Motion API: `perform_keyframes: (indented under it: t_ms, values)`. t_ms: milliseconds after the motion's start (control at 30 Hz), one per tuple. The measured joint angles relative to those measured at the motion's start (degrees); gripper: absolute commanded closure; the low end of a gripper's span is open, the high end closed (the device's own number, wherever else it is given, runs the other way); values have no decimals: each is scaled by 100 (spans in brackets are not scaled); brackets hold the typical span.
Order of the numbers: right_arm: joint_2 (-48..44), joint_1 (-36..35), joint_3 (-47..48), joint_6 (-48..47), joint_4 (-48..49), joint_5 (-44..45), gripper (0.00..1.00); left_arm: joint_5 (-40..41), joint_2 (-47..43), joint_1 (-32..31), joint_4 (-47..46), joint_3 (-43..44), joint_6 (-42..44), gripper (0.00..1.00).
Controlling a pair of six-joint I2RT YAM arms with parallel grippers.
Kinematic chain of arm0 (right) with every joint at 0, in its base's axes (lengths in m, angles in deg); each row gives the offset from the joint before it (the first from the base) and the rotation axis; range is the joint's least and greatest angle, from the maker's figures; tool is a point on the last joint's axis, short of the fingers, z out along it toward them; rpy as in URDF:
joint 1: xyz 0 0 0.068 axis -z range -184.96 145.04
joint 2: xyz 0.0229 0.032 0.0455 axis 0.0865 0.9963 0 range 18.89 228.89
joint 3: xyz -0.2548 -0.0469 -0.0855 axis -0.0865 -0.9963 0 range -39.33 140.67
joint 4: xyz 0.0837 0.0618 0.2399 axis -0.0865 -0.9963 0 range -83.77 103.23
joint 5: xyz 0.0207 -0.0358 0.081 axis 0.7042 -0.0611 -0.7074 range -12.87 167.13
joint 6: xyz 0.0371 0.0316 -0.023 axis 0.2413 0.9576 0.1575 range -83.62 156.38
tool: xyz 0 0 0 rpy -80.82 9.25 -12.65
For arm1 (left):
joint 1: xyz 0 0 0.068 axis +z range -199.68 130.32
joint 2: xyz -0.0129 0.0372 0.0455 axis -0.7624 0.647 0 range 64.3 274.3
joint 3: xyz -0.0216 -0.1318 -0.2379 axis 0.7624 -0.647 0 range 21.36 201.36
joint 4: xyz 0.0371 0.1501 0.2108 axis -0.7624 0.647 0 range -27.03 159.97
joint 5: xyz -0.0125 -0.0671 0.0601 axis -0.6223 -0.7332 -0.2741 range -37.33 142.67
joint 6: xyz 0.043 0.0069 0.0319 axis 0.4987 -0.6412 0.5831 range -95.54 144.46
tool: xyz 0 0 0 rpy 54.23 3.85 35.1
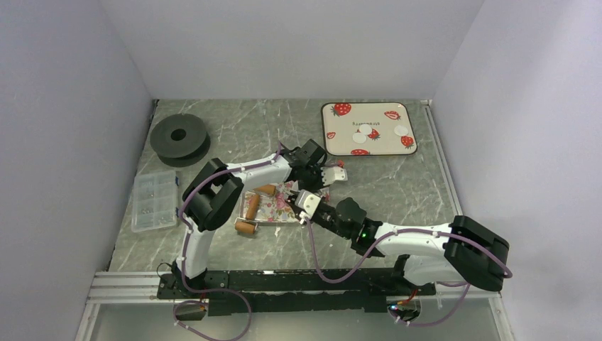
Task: Roll out the dumpling wrappers from the dough
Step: Remove the dumpling wrapper from the work surface.
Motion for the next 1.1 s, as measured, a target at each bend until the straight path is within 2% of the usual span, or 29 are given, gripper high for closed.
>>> perform_keyframes:
  t_ms: [400,733,1100]
  values:
    - [-306,-413,260,328,-374,-96,100,-2,0,0,4,0,22,100]
    - [-1508,-402,398,352,-1410,887,100,-2,0,-2,28,17,37,100]
    - [-2889,-39,402,1641,-3042,1364,100,-13,192,-11,527,433,42,98]
